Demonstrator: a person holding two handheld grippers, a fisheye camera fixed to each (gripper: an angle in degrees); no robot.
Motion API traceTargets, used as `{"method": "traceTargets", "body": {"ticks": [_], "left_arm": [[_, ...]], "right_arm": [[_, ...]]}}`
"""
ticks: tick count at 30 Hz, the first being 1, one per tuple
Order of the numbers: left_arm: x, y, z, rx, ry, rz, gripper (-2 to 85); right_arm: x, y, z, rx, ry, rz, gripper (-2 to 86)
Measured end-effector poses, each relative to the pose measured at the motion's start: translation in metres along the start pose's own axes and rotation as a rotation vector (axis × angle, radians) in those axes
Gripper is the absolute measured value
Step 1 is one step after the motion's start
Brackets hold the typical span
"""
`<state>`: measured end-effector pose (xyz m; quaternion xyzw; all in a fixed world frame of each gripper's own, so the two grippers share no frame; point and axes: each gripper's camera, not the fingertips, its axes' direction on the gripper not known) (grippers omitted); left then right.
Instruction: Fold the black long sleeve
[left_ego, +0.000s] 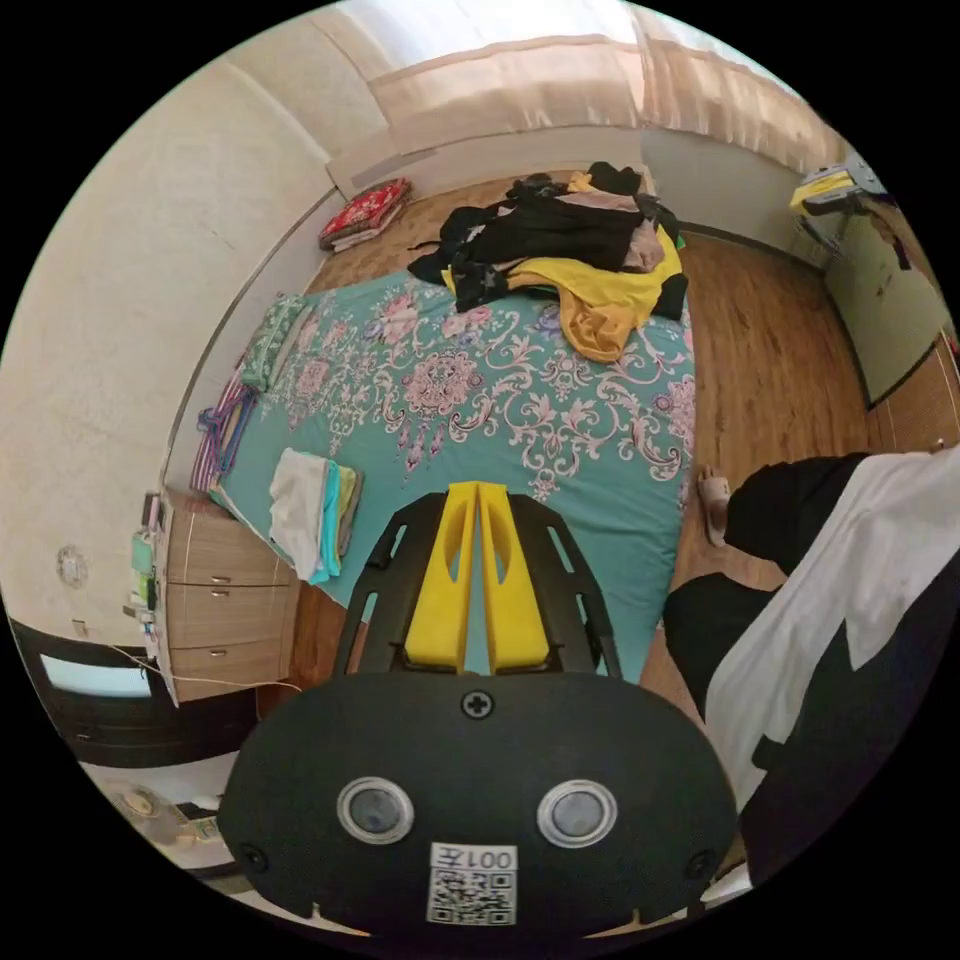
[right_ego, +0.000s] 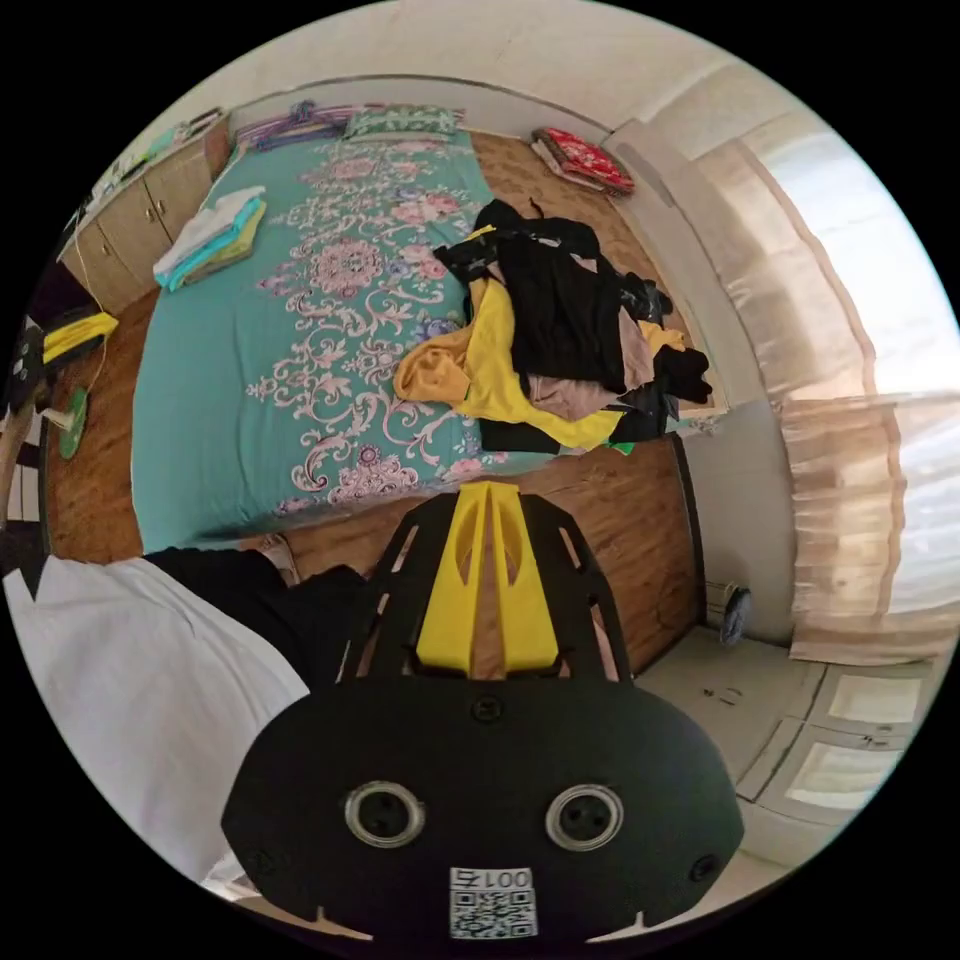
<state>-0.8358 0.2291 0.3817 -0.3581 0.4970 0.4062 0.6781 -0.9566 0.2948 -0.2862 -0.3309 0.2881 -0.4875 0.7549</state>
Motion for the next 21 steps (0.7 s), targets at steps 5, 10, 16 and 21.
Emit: {"method": "traceTargets", "body": {"ticks": [5, 10, 16, 21], "left_arm": [[0.072, -0.14, -0.036, 0.019, 0.121, -0.153, -0.9], [0.156, -0.269, -0.034, -0.043, 0.163, -0.406, -0.9], [0.259, -0.453, -0.027, -0.093, 0.238, -0.421, -0.9], [0.326, -0.6, -0.008, -0.079, 0.336, -0.308, -0.6]], "right_arm": [[0.134, 0.049, 0.021, 0.032, -0.179, 0.052, 0.1], [0.268, 0.082, 0.074, -0.079, -0.08, 0.122, 0.2], [0.415, 0.097, 0.11, -0.137, -0.045, 0.091, 0.3], [0.521, 0.072, 0.128, -0.039, -0.155, 0.031, 0.9]]}}
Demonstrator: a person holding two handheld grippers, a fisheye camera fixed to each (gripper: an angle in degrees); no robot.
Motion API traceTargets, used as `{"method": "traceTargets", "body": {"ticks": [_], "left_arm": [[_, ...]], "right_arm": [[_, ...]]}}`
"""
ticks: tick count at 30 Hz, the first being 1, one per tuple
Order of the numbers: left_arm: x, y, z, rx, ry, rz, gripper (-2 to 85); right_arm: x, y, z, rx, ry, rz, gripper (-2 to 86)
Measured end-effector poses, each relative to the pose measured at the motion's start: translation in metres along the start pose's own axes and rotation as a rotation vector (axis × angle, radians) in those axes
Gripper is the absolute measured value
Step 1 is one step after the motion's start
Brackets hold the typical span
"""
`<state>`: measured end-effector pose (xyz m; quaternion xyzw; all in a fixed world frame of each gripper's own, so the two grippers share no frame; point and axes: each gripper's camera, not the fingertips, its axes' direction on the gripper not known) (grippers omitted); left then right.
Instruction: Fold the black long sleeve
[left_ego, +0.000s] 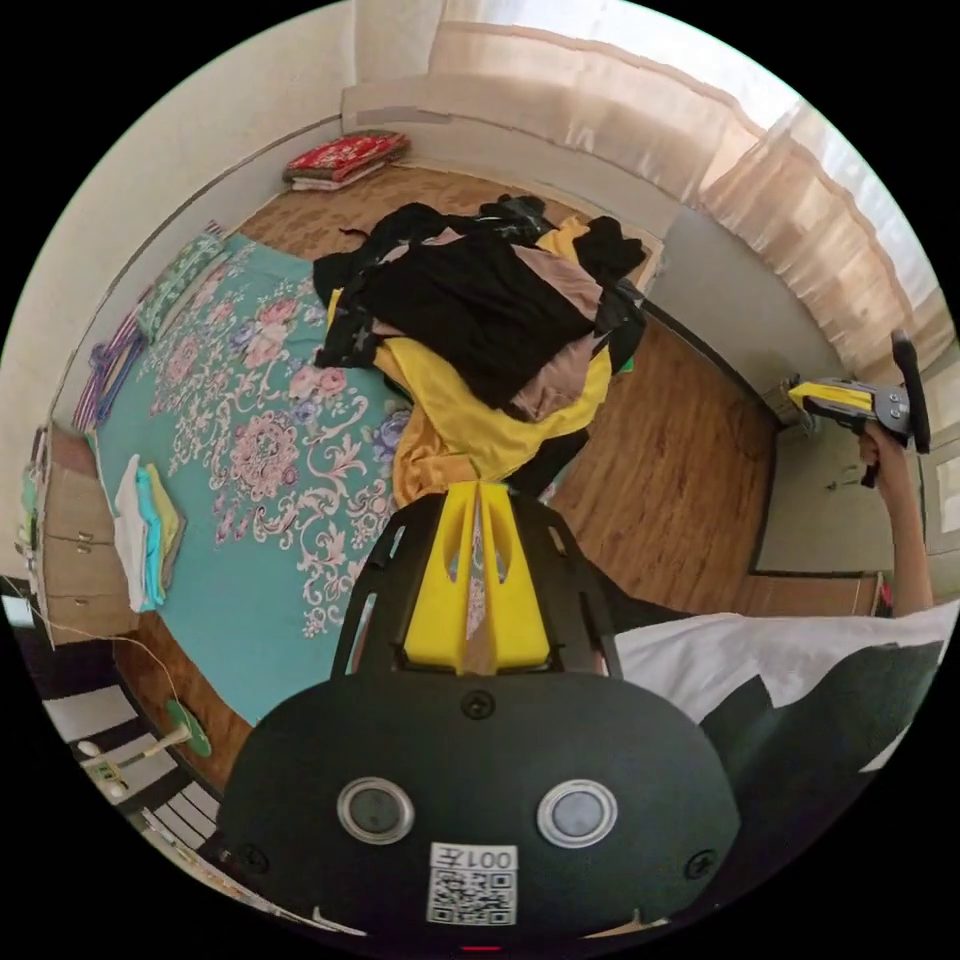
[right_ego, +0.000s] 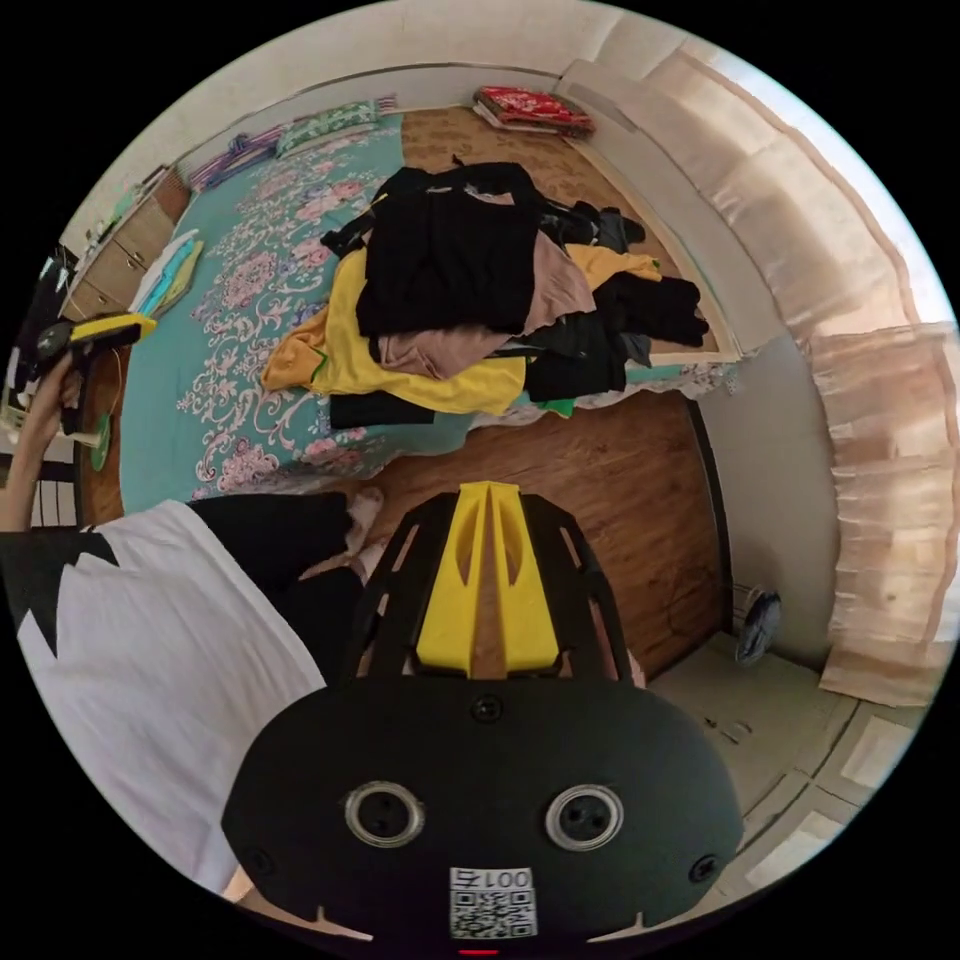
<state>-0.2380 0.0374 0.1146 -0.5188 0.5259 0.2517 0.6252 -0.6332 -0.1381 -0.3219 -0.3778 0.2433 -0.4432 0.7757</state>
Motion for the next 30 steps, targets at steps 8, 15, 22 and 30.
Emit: {"method": "traceTargets", "body": {"ticks": [8, 15, 22, 30], "left_arm": [[0.135, -0.234, 0.146, -0.062, 0.025, 0.246, 8.4], [0.192, -0.357, 0.254, -0.311, -0.026, 0.164, 8.0], [0.244, -0.436, 0.3, -0.482, -0.235, 0.034, -0.2], [0.263, -0.476, 0.295, -0.436, -0.095, -0.12, 1.6]], "right_arm": [[0.183, -0.119, 0.055, 0.042, -0.295, -0.127, 8.2], [0.297, -0.208, 0.096, -0.094, -0.445, -0.172, 8.1], [0.375, -0.302, 0.133, -0.267, -0.447, -0.331, 9.0], [0.37, -0.402, 0.155, -0.235, -0.292, -0.753, 18.1]]}}
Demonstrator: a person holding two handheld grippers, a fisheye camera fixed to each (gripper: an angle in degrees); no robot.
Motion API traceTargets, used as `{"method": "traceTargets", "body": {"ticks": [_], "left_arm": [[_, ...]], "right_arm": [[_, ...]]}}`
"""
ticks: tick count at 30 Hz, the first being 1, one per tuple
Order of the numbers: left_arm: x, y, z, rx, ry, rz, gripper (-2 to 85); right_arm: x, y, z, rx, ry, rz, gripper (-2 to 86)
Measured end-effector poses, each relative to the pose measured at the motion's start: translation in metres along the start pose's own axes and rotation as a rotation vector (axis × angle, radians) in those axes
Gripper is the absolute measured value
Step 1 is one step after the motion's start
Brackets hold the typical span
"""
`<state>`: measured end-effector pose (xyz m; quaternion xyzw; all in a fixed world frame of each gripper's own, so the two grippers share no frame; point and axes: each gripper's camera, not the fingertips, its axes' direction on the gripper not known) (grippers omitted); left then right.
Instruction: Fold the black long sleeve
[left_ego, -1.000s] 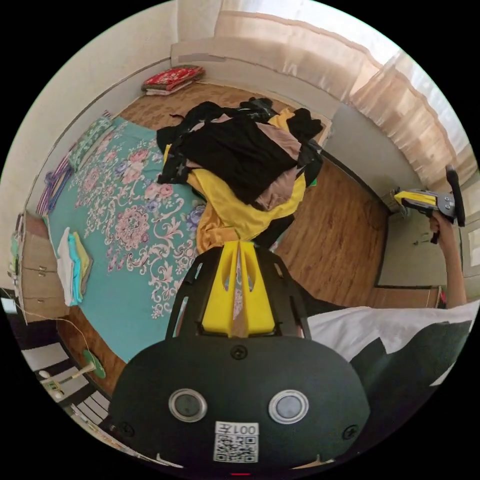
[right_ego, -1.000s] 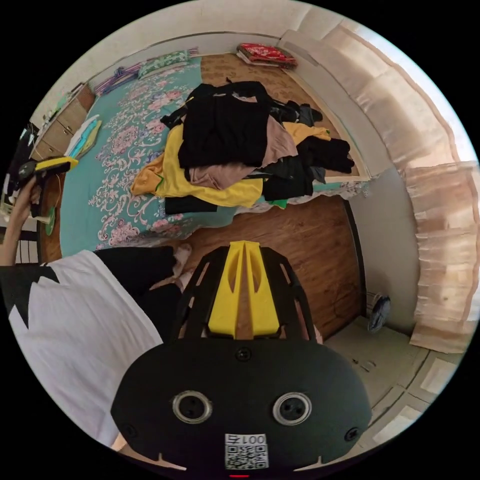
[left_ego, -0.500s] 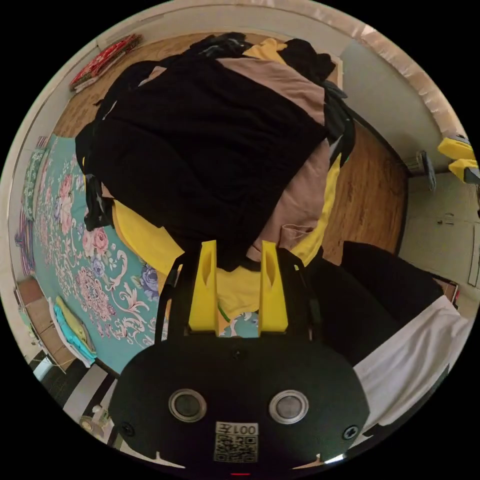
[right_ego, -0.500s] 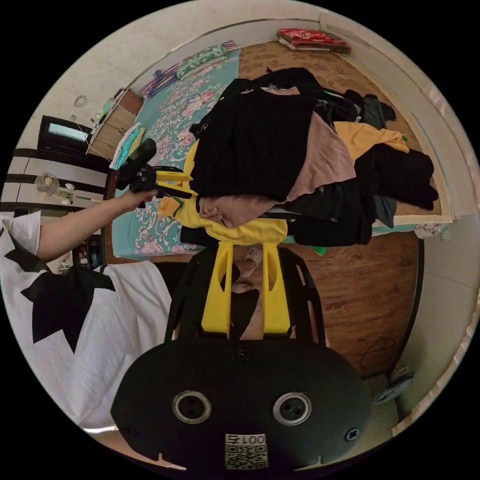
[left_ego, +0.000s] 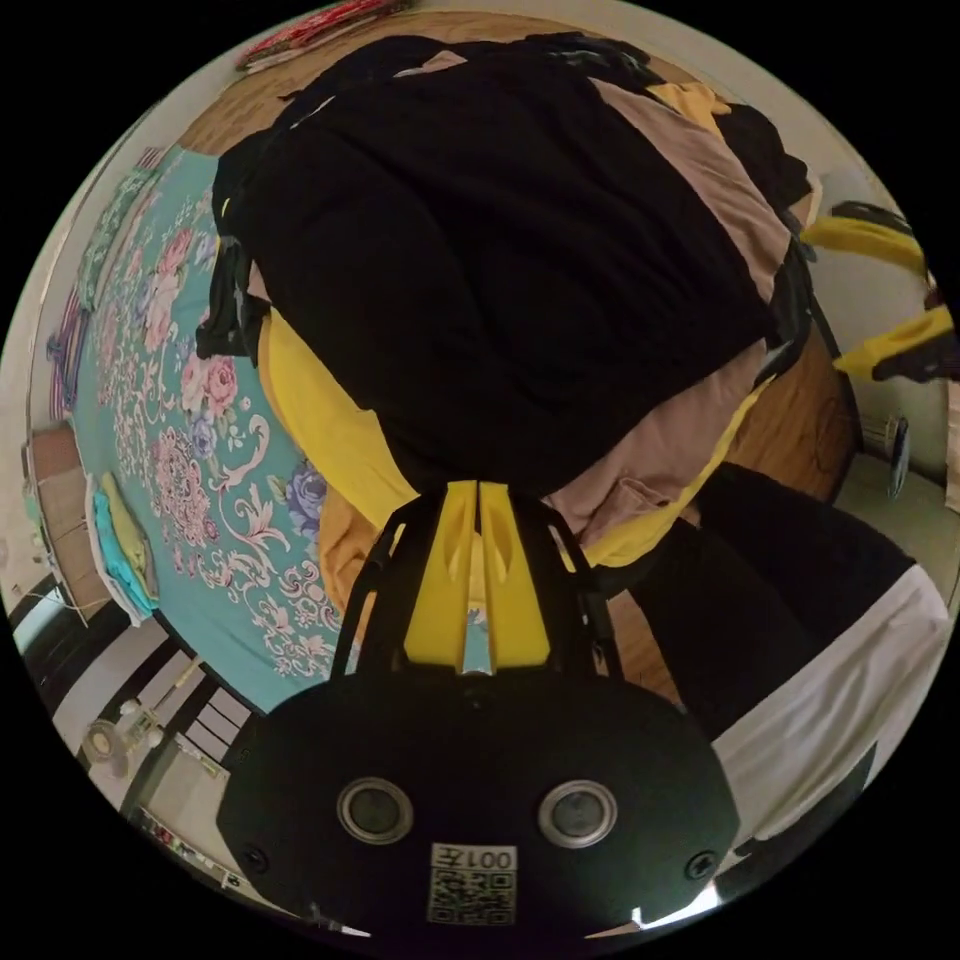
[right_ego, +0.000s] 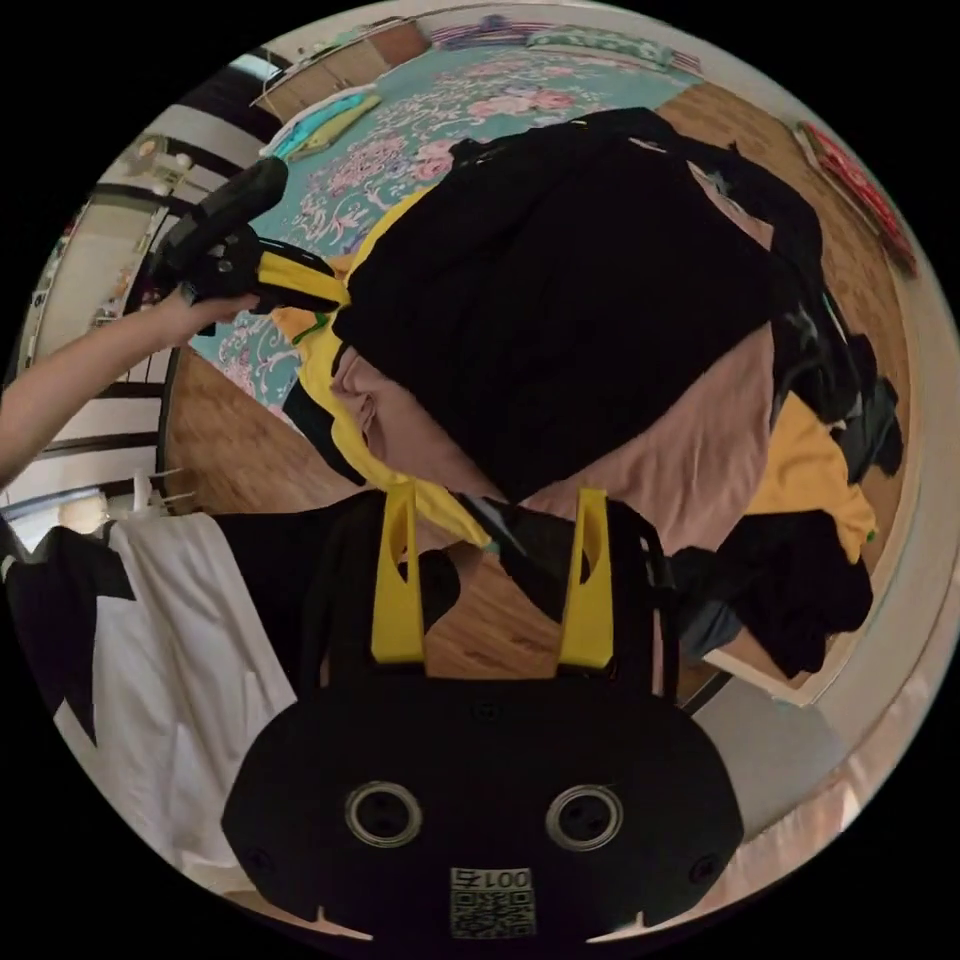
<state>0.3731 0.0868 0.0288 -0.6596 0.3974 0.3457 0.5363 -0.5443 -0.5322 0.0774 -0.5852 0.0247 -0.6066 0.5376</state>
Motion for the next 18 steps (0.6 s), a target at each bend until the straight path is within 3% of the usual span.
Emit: {"method": "traceTargets", "body": {"ticks": [4, 7, 10, 13, 18], "left_arm": [[0.034, -0.011, 0.007, -0.028, 0.052, 0.134, 9.5], [0.057, -0.018, 0.013, -0.042, -0.032, 0.161, 9.7], [0.079, -0.023, 0.024, -0.08, -0.182, 0.191, 6.1], [0.081, -0.018, 0.022, -0.062, -0.189, 0.178, 0.5], [0.047, 0.011, -0.003, 0.049, 0.054, 0.106, -0.8]], "right_arm": [[0.02, -0.036, 0.037, -0.123, 0.093, -0.099, 16.4], [0.027, -0.043, 0.058, -0.252, 0.142, -0.191, 14.9], [0.034, -0.042, 0.048, -0.265, 0.179, -0.251, 13.0], [0.049, -0.037, 0.017, -0.249, 0.112, -0.258, 11.1], [0.089, -0.026, -0.063, -0.139, -0.121, -0.171, 6.7]]}}
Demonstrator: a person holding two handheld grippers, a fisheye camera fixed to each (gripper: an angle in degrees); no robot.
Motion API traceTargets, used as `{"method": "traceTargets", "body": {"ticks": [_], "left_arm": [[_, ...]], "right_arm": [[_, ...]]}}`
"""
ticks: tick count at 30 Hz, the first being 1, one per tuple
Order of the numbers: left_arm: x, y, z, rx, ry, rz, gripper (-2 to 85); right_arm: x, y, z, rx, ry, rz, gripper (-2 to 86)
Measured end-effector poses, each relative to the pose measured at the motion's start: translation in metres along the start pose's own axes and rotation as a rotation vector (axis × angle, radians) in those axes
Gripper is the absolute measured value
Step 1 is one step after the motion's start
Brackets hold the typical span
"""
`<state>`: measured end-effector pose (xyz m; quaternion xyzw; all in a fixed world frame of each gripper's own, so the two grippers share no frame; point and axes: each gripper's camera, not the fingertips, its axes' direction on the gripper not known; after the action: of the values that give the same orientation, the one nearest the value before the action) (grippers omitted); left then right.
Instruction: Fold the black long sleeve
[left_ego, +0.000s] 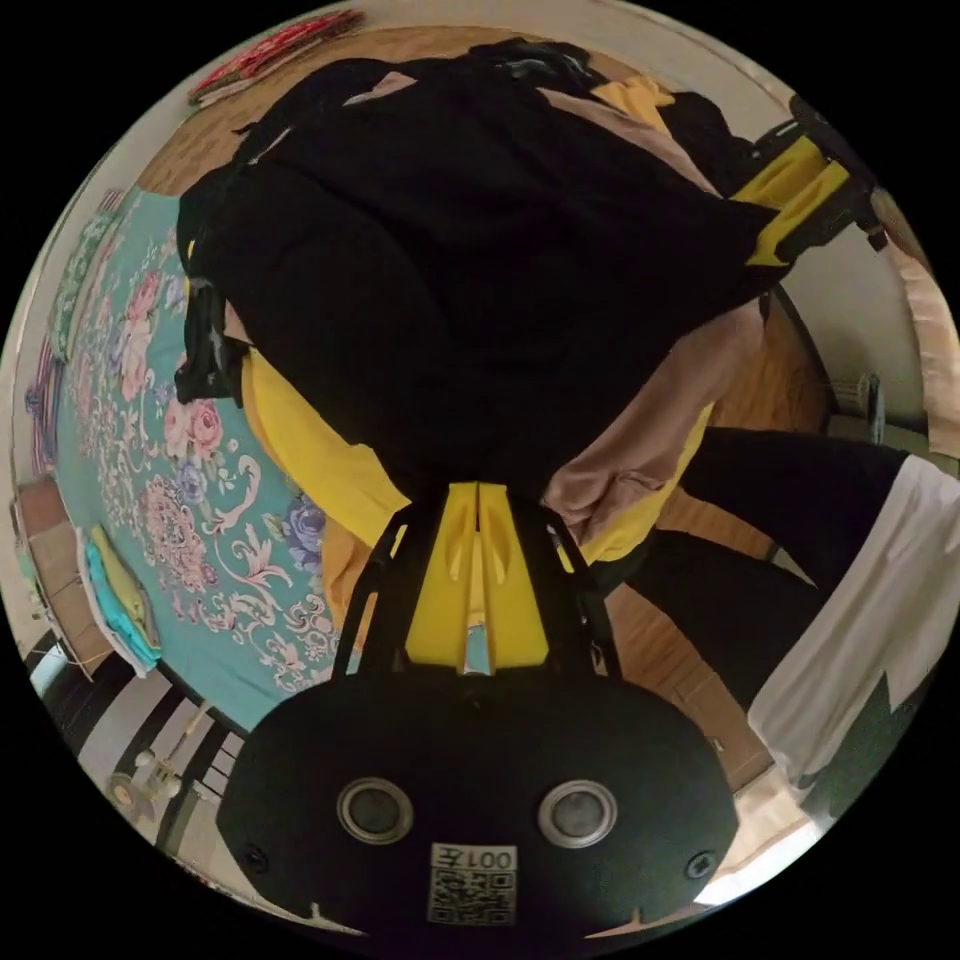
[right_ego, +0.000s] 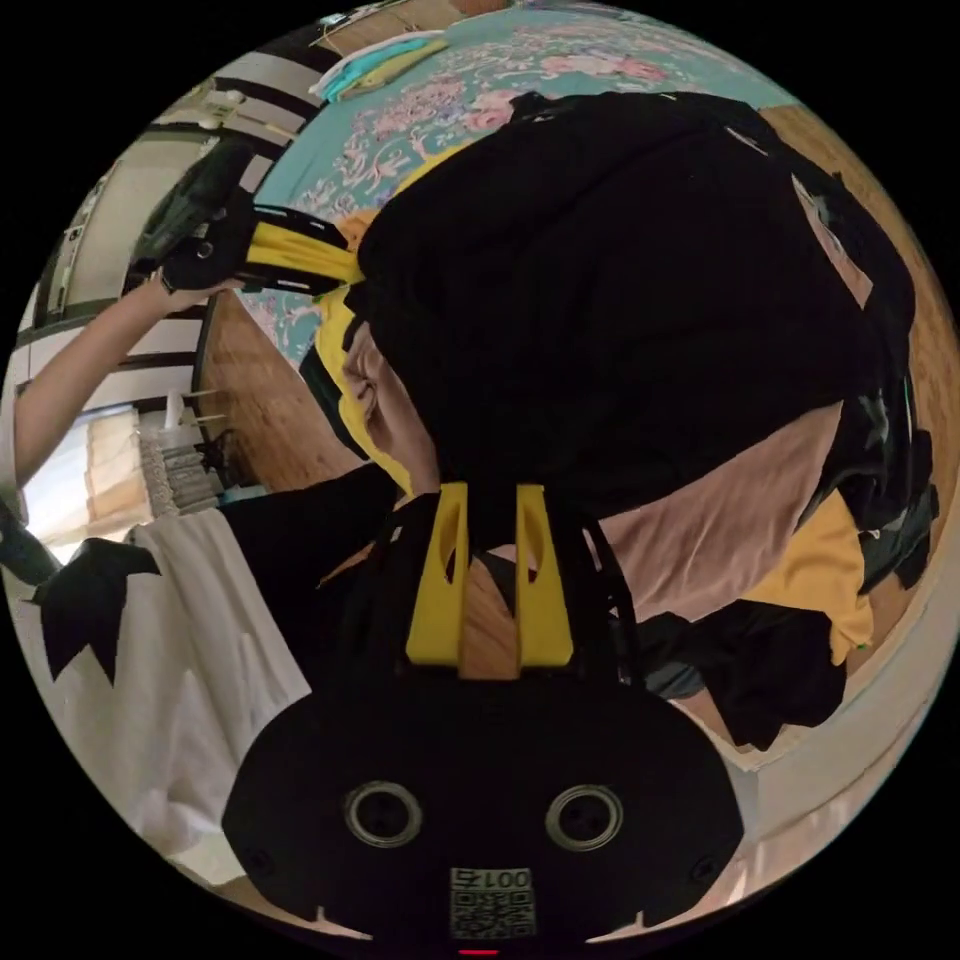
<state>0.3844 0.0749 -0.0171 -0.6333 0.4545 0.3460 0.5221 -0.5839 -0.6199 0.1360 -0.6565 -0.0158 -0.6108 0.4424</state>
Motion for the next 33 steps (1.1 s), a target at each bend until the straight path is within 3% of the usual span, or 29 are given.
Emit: {"method": "traceTargets", "body": {"ticks": [3, 9, 14, 16, 19, 23, 27, 33], "left_arm": [[-0.016, 0.023, -0.021, 0.068, -0.039, -0.067, -0.9], [-0.04, 0.067, -0.049, 0.19, 0.034, -0.179, 0.2], [0.009, 0.103, -0.047, 0.259, 0.172, -0.062, 14.9], [0.03, 0.117, -0.037, 0.251, 0.102, -0.097, 15.9], [0.045, 0.149, -0.028, 0.266, -0.118, -0.31, 12.2], [0.029, 0.221, -0.058, 0.452, -0.008, -0.476, 1.2], [0.012, 0.307, -0.101, 0.599, -0.009, -0.498, -0.5], [-0.01, 0.475, -0.179, 0.732, -0.32, -0.669, -1.0]], "right_arm": [[0.015, 0.011, -0.043, 0.074, -0.049, 0.048, 4.0], [-0.007, 0.012, -0.07, 0.089, 0.144, 0.027, 2.7], [-0.051, 0.026, -0.132, 0.309, 0.039, 0.069, 2.3], [-0.066, 0.033, -0.156, 0.394, -0.005, 0.058, 2.1], [-0.092, 0.048, -0.197, 0.523, -0.076, -0.003, 1.9], [-0.122, 0.072, -0.249, 0.659, -0.11, -0.121, 1.8], [-0.129, 0.092, -0.296, 0.796, -0.217, -0.245, 1.8], [-0.195, 0.076, -0.349, 0.952, -0.243, -0.486, 1.8]]}}
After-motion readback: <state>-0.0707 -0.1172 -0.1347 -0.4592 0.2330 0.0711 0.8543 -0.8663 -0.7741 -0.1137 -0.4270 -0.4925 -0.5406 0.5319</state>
